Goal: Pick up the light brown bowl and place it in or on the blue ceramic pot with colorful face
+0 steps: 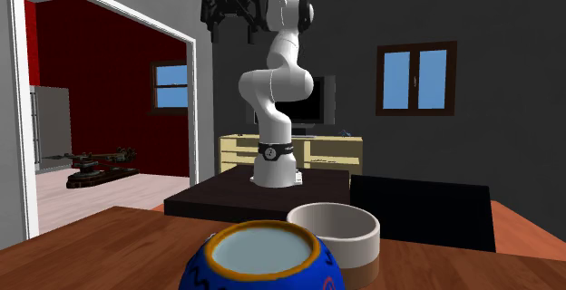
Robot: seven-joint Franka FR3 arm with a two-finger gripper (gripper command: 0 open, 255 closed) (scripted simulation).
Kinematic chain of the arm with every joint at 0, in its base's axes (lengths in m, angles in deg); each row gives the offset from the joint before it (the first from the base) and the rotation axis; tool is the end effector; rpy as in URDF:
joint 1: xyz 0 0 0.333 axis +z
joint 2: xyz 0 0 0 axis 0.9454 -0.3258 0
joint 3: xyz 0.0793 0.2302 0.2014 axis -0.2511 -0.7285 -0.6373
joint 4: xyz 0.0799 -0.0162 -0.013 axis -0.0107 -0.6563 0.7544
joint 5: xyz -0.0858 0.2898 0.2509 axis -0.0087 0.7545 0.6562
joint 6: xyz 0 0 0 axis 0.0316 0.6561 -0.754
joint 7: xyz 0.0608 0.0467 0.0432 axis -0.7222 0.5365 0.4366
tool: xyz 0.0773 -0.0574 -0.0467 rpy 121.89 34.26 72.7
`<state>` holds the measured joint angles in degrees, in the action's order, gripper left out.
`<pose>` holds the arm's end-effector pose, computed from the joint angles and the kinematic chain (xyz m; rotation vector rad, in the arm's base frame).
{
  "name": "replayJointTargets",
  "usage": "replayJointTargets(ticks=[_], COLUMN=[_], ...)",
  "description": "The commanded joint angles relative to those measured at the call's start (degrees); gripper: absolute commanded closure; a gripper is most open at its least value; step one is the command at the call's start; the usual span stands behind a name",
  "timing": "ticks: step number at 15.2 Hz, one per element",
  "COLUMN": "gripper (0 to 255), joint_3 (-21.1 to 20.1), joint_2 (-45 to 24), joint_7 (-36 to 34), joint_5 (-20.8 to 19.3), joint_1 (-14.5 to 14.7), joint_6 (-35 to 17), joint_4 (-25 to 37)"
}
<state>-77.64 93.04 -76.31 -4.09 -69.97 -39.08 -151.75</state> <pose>0.3055 -0.0091 0.5570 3.0382 -0.1048 -0.2392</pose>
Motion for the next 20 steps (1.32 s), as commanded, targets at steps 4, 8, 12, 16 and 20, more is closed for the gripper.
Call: replayJointTargets(ticks=[4, 8, 12, 16, 20], gripper=[0, 0, 0, 0, 0], joint_3=[-0.99, -2.45, -4.1, -5.92, -7.88], joint_2=[0.1, -1.1, -4.09, -9.13, -16.34], joint_7=[-1.87, -4.26, -6.57, -8.82, -11.04], joint_5=[1.39, 3.27, 5.17, 7.04, 8.71], joint_1=[0.66, 1.7, 2.92, 4.25, 5.52], joint_6=[-5.8, -14.06, -23.04, -32.81, -43.27], joint_4=[-5.41, -11.74, -16.94, -20.83, -23.18])
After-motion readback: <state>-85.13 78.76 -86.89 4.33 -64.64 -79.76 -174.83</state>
